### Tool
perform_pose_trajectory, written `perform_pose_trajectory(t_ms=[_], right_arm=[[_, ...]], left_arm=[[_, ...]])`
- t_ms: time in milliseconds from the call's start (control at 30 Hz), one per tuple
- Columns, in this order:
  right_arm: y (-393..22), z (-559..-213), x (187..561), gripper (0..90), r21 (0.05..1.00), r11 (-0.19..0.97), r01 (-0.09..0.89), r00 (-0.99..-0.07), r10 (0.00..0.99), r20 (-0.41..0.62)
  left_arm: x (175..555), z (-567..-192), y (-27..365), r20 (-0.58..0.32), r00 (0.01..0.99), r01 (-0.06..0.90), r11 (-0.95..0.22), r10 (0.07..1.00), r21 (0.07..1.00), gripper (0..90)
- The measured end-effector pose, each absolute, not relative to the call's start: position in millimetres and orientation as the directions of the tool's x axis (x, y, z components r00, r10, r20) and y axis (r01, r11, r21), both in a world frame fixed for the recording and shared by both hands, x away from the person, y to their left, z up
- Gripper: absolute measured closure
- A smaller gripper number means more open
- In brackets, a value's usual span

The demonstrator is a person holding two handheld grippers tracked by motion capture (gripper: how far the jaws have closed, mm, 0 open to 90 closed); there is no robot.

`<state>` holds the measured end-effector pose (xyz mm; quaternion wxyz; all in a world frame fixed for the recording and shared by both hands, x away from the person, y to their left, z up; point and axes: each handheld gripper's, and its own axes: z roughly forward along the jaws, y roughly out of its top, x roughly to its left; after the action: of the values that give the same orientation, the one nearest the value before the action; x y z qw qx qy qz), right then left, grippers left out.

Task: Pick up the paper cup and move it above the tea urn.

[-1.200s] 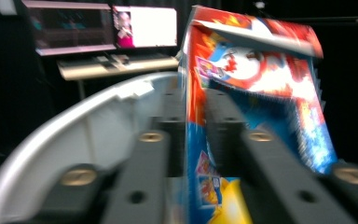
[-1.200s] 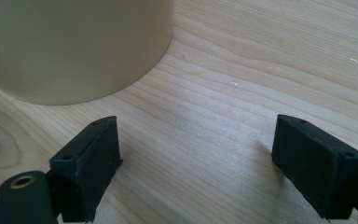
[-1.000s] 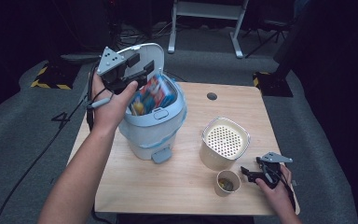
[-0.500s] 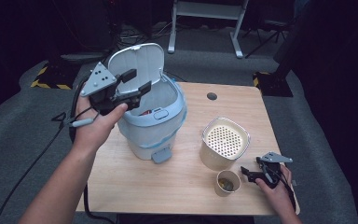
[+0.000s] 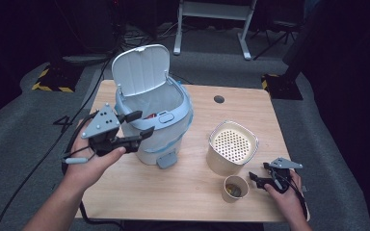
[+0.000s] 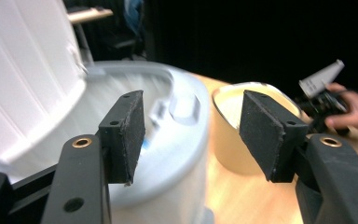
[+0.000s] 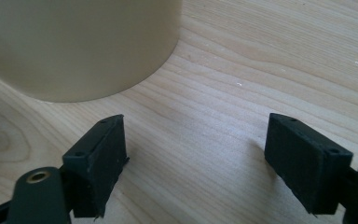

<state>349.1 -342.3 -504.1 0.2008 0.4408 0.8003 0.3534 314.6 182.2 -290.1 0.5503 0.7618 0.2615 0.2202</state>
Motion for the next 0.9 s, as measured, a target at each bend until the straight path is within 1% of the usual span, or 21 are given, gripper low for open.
perform_pose_trajectory(t_ms=[233, 300, 400, 533, 633, 800, 900], right_arm=[[-342, -504, 344, 20.2, 0.742, 0.361, 0.565, -0.529, 0.849, -0.011], [-343, -504, 343, 19.9, 0.739, 0.370, 0.563, -0.540, 0.841, -0.010], [-345, -501, 340, 19.9, 0.721, 0.408, 0.561, -0.574, 0.819, -0.017], [-345, -499, 334, 23.0, 0.713, 0.453, 0.536, -0.614, 0.788, -0.040], [-345, -497, 328, 23.3, 0.707, 0.471, 0.527, -0.624, 0.780, -0.054], [-346, -495, 318, 22.6, 0.721, 0.470, 0.509, -0.637, 0.769, -0.051], [-346, -494, 311, 22.6, 0.726, 0.460, 0.510, -0.644, 0.764, -0.032]], left_arm=[[298, -326, 181, 0.021, 0.793, 0.203, -0.296, 0.609, 0.933, 40.3], [295, -336, 180, 0.017, 0.795, 0.216, -0.309, 0.606, 0.926, 40.3], [293, -354, 180, -0.013, 0.796, 0.248, -0.307, 0.605, 0.919, 40.1], [294, -380, 183, -0.023, 0.777, 0.294, -0.330, 0.630, 0.897, 41.0], [297, -398, 186, -0.053, 0.767, 0.332, -0.324, 0.640, 0.886, 41.2], [299, -424, 187, -0.095, 0.751, 0.390, -0.324, 0.653, 0.862, 40.6], [303, -441, 187, -0.112, 0.745, 0.432, -0.347, 0.658, 0.832, 40.3]])
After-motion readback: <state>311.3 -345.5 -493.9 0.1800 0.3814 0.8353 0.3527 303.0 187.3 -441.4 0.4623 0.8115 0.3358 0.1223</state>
